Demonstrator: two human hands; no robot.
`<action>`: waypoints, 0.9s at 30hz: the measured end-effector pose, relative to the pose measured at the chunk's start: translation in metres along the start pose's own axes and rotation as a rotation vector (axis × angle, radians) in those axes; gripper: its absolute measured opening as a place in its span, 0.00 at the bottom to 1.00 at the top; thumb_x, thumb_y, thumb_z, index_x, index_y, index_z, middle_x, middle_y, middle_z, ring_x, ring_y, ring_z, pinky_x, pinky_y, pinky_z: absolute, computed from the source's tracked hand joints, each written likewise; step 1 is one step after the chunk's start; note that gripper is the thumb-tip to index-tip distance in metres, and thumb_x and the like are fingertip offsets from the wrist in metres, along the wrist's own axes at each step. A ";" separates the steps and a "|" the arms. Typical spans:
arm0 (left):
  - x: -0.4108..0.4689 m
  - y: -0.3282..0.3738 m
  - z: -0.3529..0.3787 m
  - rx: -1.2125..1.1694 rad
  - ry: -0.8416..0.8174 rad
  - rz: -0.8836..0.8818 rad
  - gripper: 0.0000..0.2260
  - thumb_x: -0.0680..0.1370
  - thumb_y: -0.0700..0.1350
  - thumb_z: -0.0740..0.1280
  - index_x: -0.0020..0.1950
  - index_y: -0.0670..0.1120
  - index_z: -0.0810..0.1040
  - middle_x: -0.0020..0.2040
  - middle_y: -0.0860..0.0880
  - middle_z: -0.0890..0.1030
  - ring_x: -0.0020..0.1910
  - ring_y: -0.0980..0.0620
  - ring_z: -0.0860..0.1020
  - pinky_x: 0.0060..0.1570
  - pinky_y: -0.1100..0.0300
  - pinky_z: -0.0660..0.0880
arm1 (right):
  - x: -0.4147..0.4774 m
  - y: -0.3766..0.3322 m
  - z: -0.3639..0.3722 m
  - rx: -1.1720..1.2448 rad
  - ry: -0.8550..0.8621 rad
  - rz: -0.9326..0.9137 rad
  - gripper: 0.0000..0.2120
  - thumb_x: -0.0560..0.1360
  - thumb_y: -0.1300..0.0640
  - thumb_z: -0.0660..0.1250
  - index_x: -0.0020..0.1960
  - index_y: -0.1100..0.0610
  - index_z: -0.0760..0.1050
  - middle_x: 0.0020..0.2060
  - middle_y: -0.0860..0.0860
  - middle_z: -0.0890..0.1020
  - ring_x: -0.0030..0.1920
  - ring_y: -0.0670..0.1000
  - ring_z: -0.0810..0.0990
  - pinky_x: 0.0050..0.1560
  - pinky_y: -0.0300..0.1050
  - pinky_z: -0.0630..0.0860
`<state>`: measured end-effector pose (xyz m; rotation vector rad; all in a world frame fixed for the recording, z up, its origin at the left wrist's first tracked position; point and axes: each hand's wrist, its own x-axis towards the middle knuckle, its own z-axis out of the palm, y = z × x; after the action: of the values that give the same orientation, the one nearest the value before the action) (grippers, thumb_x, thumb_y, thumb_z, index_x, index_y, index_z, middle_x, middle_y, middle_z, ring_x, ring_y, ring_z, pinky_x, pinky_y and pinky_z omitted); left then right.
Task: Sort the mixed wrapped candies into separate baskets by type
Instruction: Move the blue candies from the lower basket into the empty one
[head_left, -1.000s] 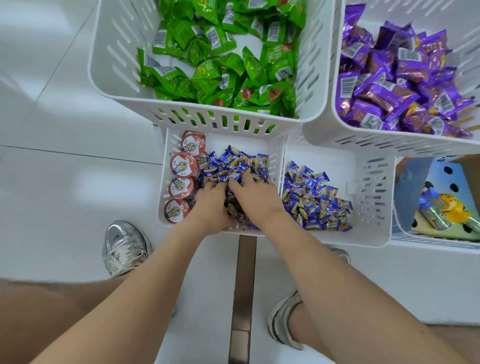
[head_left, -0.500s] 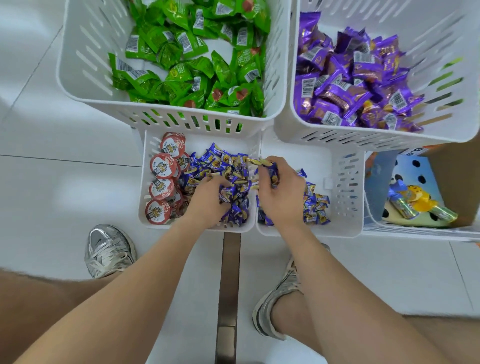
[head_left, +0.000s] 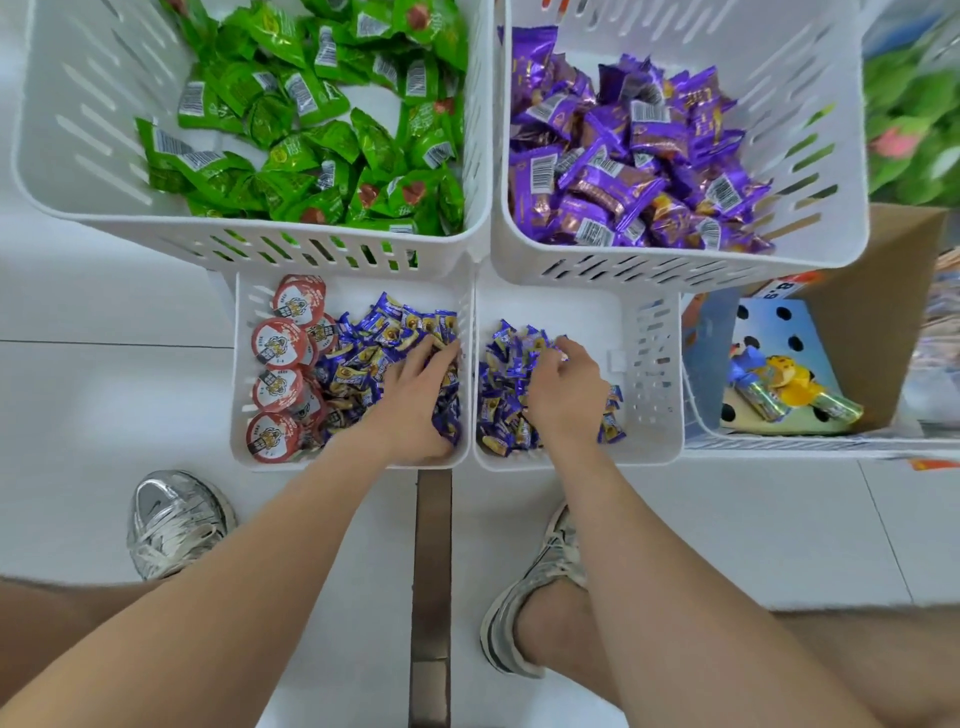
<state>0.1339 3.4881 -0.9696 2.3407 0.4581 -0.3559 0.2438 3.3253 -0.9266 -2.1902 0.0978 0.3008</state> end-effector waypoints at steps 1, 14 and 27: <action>0.006 -0.001 0.001 0.040 0.019 -0.013 0.60 0.60 0.54 0.80 0.81 0.63 0.43 0.82 0.55 0.45 0.82 0.38 0.45 0.72 0.34 0.61 | -0.002 0.003 0.000 -0.088 0.067 -0.079 0.17 0.81 0.55 0.57 0.64 0.55 0.80 0.34 0.49 0.82 0.35 0.53 0.82 0.39 0.49 0.80; 0.005 0.000 0.002 0.258 0.067 -0.039 0.23 0.75 0.48 0.73 0.67 0.55 0.69 0.57 0.45 0.72 0.48 0.39 0.77 0.48 0.44 0.79 | -0.011 0.007 0.009 -0.183 -0.064 -0.322 0.13 0.80 0.60 0.60 0.52 0.54 0.85 0.28 0.45 0.78 0.27 0.44 0.76 0.30 0.39 0.70; -0.036 -0.016 -0.042 -0.300 0.358 -0.057 0.07 0.79 0.39 0.71 0.51 0.50 0.77 0.51 0.59 0.80 0.50 0.65 0.77 0.48 0.72 0.69 | -0.034 -0.014 0.028 -0.422 -0.140 -0.811 0.08 0.71 0.64 0.67 0.50 0.59 0.79 0.45 0.56 0.80 0.44 0.58 0.79 0.37 0.49 0.77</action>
<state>0.1001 3.5202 -0.9359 2.1005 0.6982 0.1064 0.2081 3.3546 -0.9231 -2.3985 -0.9855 0.0043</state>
